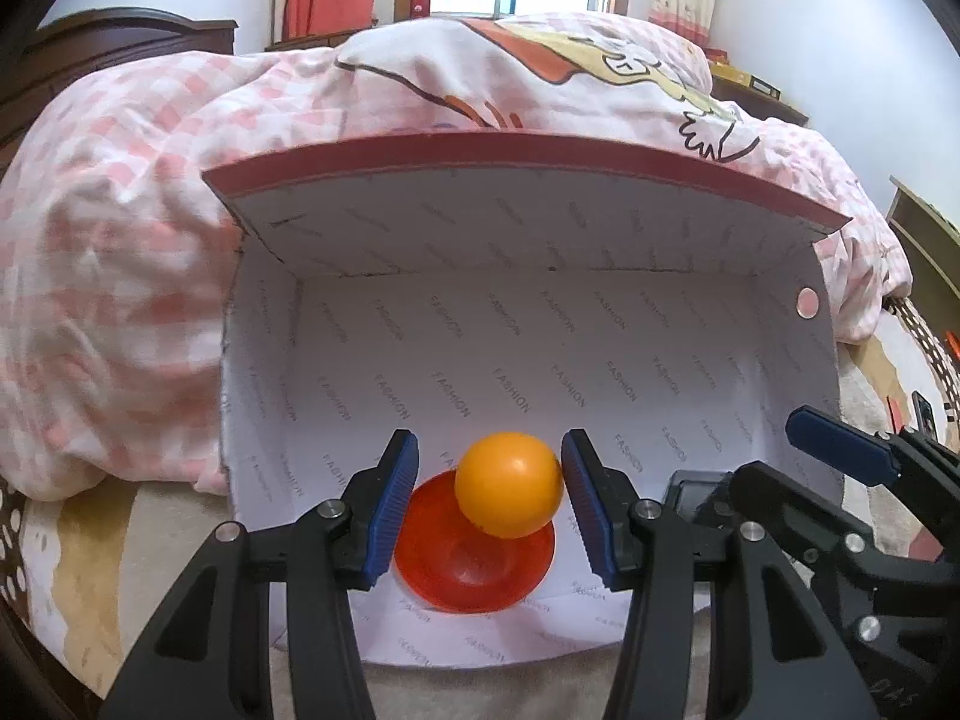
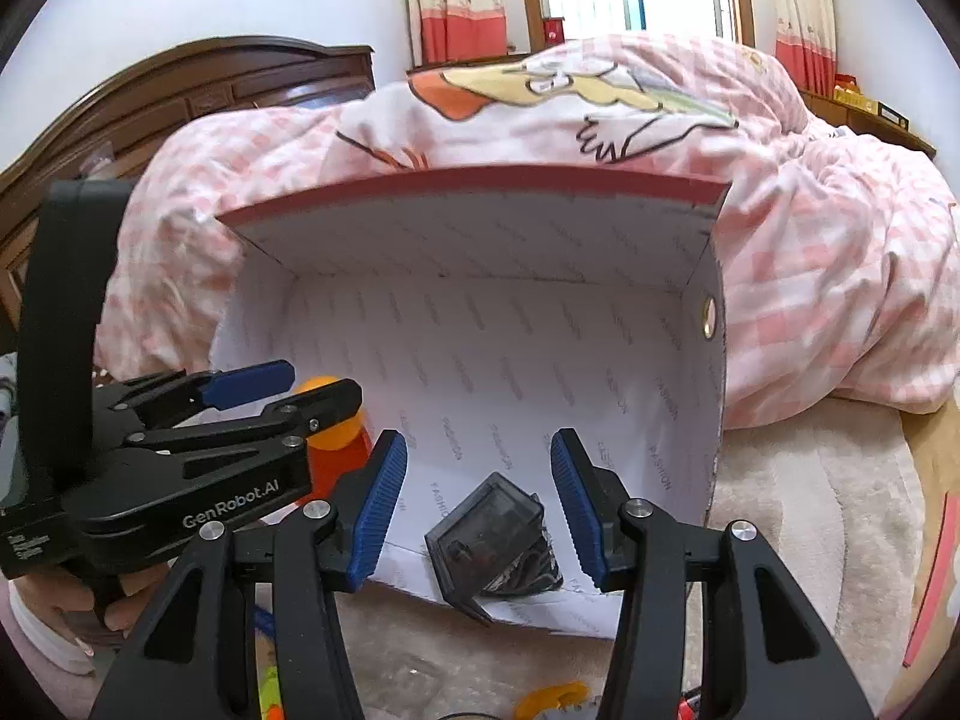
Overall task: Organize objects
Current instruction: 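Open the left gripper to drop the ball while the right releases the tray into the box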
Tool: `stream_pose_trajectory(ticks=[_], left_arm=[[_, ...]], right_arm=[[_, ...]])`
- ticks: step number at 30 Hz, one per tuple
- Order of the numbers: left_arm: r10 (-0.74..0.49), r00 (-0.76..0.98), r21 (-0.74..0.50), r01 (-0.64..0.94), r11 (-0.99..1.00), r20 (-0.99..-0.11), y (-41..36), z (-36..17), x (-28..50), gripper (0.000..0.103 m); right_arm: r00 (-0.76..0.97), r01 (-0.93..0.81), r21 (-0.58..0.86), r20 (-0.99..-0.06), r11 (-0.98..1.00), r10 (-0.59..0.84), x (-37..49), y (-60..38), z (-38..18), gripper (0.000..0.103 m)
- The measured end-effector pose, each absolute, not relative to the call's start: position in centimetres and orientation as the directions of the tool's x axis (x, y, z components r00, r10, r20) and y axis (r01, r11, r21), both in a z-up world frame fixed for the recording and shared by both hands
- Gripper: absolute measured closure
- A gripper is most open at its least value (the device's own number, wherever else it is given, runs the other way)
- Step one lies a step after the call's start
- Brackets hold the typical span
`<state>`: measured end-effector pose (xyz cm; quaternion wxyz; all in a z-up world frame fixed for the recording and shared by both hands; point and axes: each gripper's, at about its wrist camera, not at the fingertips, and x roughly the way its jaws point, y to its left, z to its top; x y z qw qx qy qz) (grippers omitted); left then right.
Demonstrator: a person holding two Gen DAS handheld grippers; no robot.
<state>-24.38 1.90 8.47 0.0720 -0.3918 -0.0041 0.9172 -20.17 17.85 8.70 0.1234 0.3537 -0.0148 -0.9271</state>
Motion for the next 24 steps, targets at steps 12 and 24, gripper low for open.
stream_pose_trajectory(ticks=[12,24], left_arm=[[0.141,-0.7,-0.048,-0.152,-0.987,-0.7,2.1,10.3,-21.6,0.053],[0.19,-0.702,-0.071,-0.196,-0.978,-0.686,2.6,11.4,-16.4,0.053]], right_arm=[[-0.737,0.219,0.136,-0.626,-0.966,-0.255,-17.2,18.3,10.0,0.052],[-0.729,0.227,0.189,-0.617,-0.955,-0.295,-12.6,18.7,10.1,0.052]])
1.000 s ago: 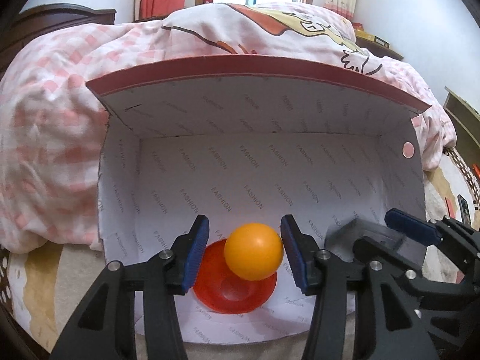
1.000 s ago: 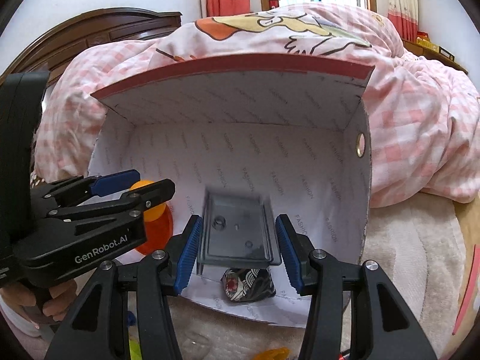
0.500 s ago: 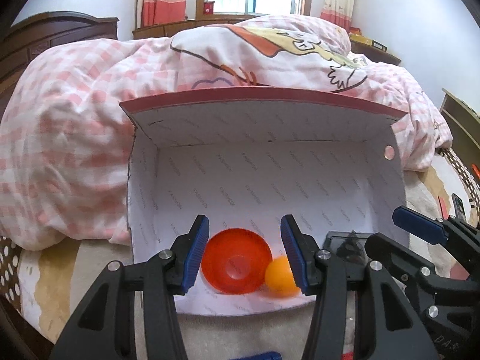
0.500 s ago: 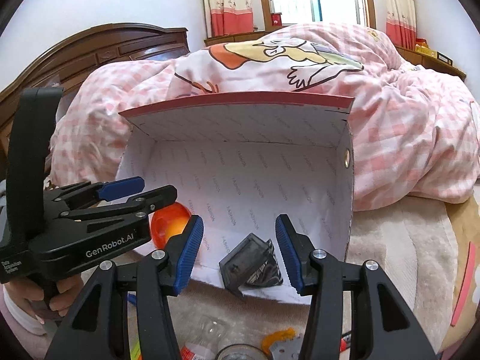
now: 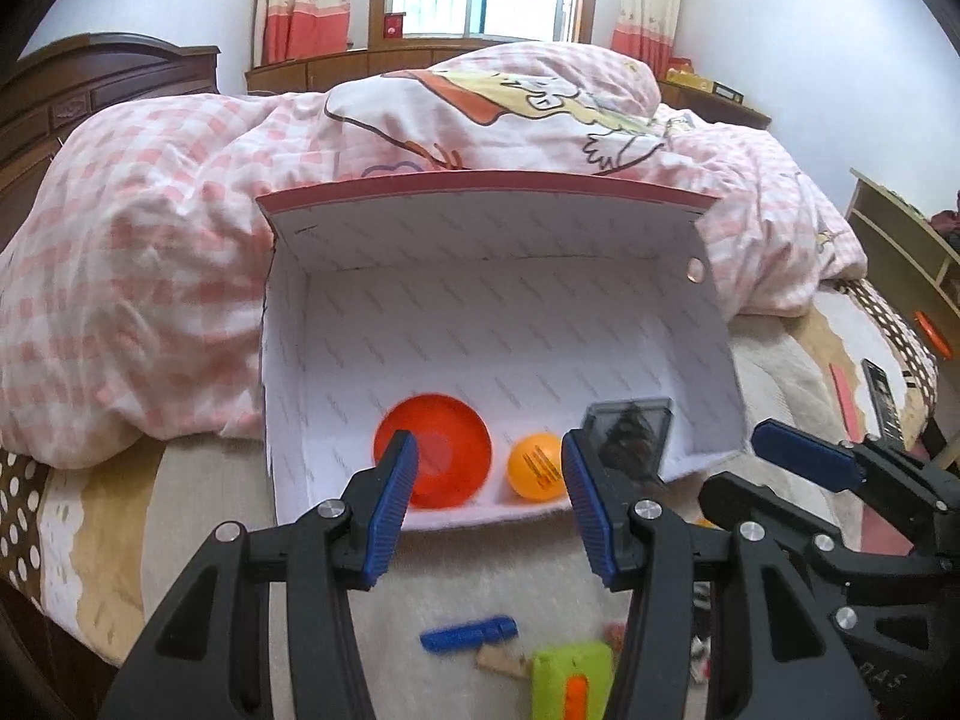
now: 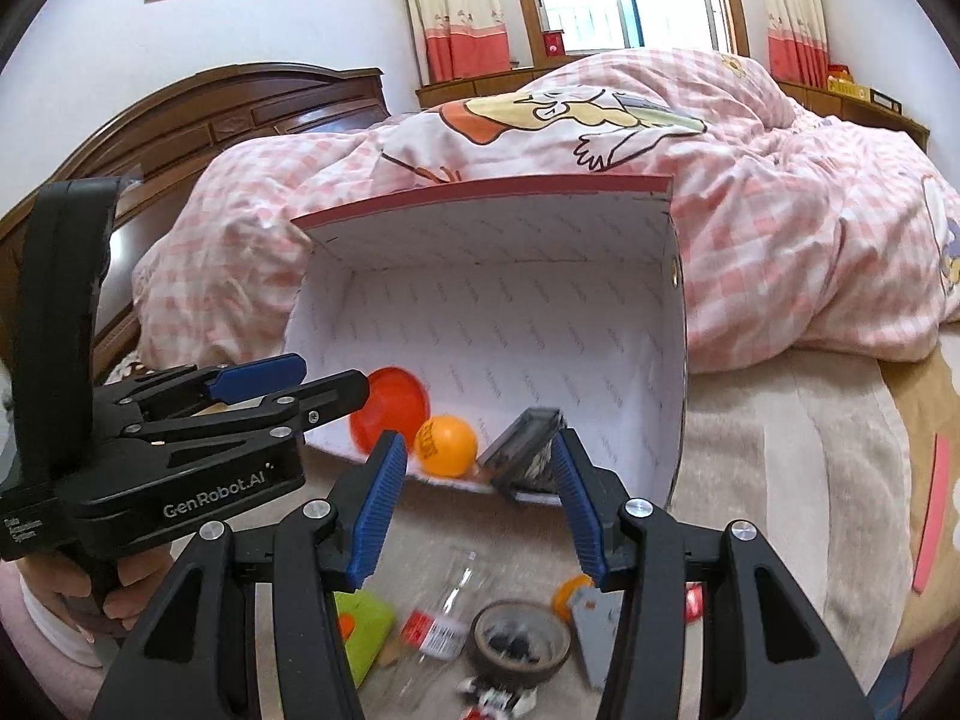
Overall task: Organize objects
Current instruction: 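Withdraw both grippers from the box back over the table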
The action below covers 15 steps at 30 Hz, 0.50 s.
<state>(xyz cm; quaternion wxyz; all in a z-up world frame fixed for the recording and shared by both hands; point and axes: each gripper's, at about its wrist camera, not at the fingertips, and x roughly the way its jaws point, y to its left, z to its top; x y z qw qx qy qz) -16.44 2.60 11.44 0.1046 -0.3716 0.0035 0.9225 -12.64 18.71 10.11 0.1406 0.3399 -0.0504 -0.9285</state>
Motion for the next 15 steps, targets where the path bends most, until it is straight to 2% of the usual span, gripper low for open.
stream_pose_trajectory(ticks=[15], left_arm=[[0.277,-0.661,-0.148,-0.245,-0.958,-0.698,3.4,9.5,-8.8,0.053]], right_arm=[[-0.694,0.202,0.235,-0.65,-0.951,-0.308,-5.2,18.8,6.7,0.051]])
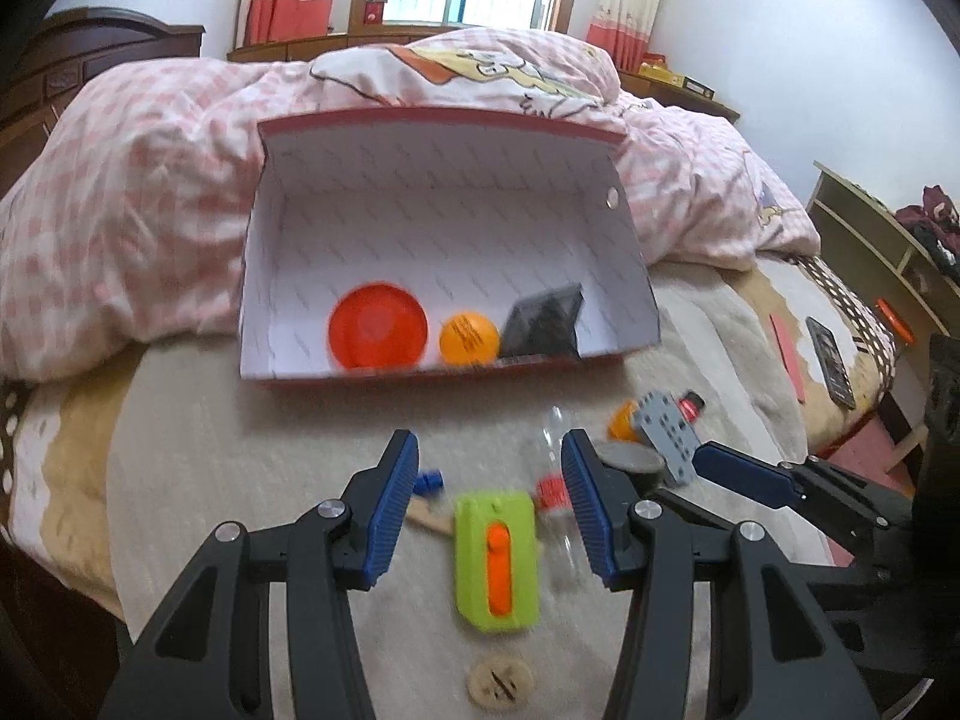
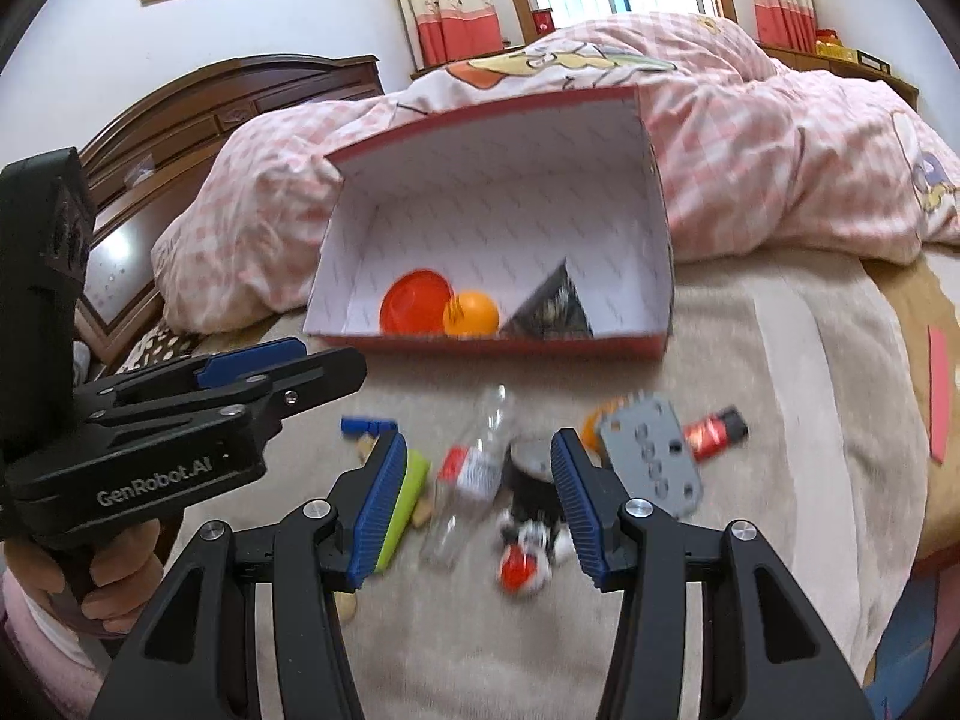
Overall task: Organize objects
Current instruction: 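Withdraw both grippers from the box back over the table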
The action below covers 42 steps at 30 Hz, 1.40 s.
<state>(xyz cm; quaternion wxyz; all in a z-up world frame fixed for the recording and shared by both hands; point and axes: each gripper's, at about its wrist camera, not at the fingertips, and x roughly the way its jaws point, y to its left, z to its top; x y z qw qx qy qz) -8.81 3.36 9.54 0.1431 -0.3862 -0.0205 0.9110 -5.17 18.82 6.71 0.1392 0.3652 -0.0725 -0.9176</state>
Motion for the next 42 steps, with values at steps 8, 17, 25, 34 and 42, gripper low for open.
stream_pose_trajectory(ticks=[8,17,25,34,42], left_arm=[[0.275,-0.636,-0.141,-0.254,-0.957,-0.721,3.4,7.4,-6.3,0.053],[0.279,-0.624,-0.138,-0.265,-0.954,-0.73,3.0,6.4,-4.8,0.053],[0.292,-0.616,-0.133,-0.292,-0.947,-0.731,3.1,5.8,-3.8,0.053],[0.292,-0.606,-0.129,-0.298,-0.946,-0.74,2.4,4.7,-2.5,0.053],[0.293,-0.594,-0.125,-0.308,-0.943,-0.749,1.7,3.8,-1.8,0.053]], right_arm=[[-0.682,0.176,0.238,-0.67,-0.955,-0.293,-3.1,19.4,4.8,0.052],[-0.676,0.154,0.228,-0.686,-0.961,-0.271,-1.7,20.1,3.6,0.052],[-0.657,0.142,0.221,-0.708,-0.965,-0.26,-0.9,20.5,2.4,0.052],[-0.656,0.145,0.207,-0.712,-0.968,-0.251,0.1,20.9,1.9,0.052],[-0.656,0.153,0.194,-0.713,-0.969,-0.246,0.1,20.6,1.7,0.052]])
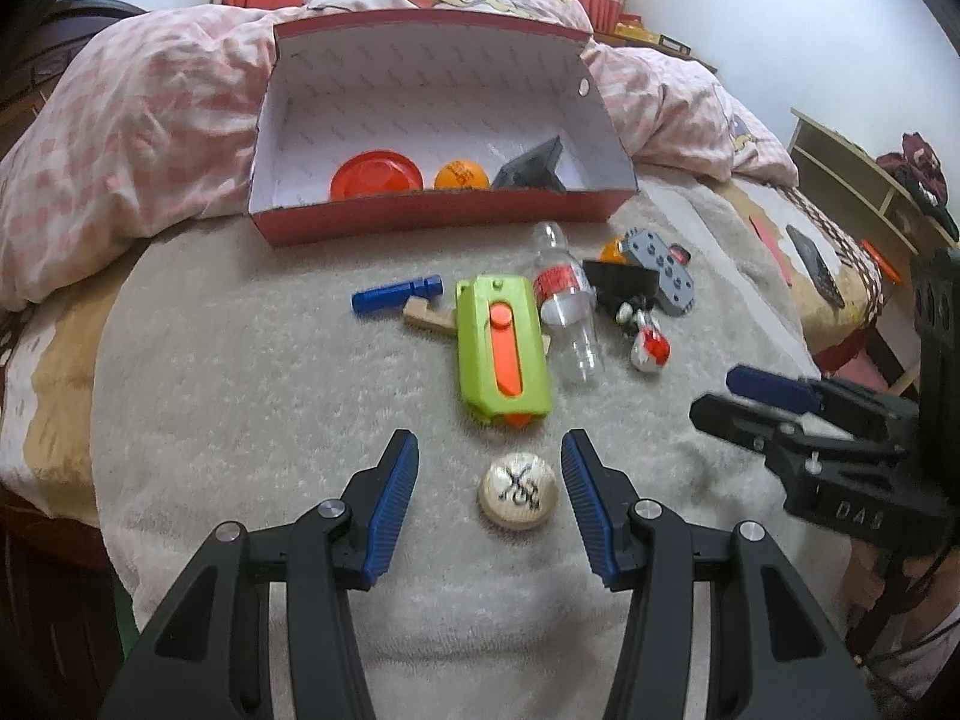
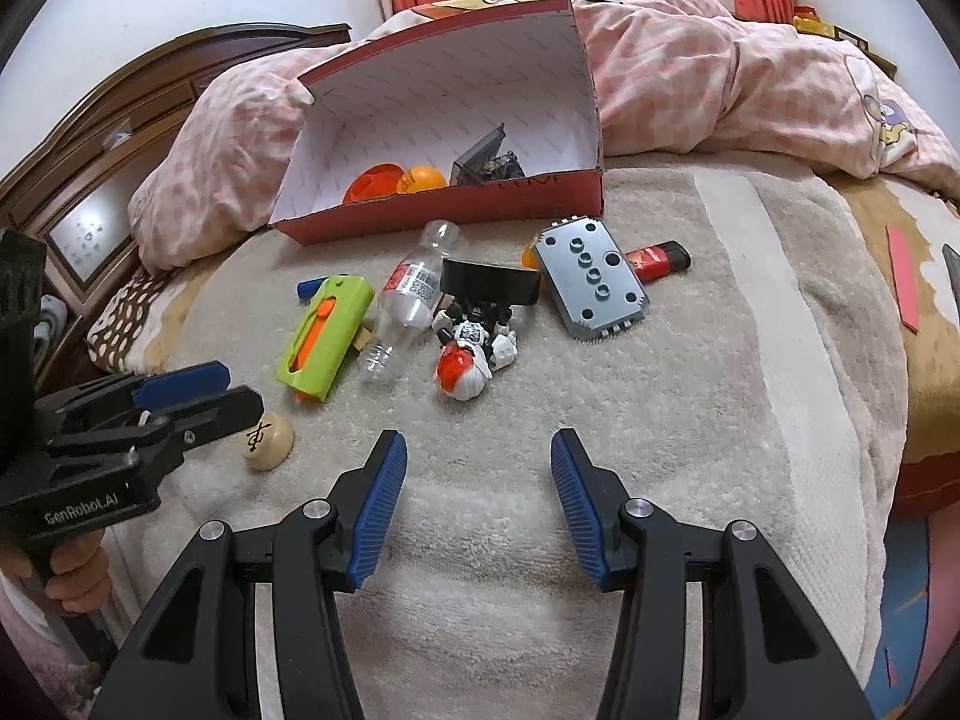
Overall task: Organize objects
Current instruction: 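Grasp the wooden round disc with the left gripper while the right grasps the black tape roll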
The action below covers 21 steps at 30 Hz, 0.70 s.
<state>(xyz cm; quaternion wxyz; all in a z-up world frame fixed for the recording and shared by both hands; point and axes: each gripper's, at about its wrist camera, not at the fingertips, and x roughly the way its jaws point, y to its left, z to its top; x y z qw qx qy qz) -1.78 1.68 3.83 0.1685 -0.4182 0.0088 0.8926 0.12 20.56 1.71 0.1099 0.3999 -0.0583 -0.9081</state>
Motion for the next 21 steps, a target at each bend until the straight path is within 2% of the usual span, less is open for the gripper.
stream_pose_trajectory(ticks=[4,10,16,21], left_arm=[[0.295,-0.567,-0.121,-0.324,-0.938,-0.769,2.2,2.6,-1.4,0.053],[0.247,-0.598,-0.047,-0.33,-0.943,-0.762,3.6,1.8,-1.5,0.053],[0.249,-0.609,-0.032,-0.344,-0.938,-0.753,3.7,1.8,-1.1,0.067],[0.259,-0.605,-0.047,-0.343,-0.938,-0.753,3.6,1.9,-1.2,0.068]], right_arm=[[-0.648,0.154,0.196,-0.72,-0.969,-0.248,-0.1,20.4,1.4,0.052],[-0.653,0.151,0.191,-0.717,-0.97,-0.243,-0.7,20.1,1.6,0.051],[-0.661,0.158,0.174,-0.713,-0.972,-0.235,-2.5,19.5,2.2,0.051],[-0.668,0.153,0.156,-0.712,-0.976,-0.218,-4.2,18.8,2.5,0.051]])
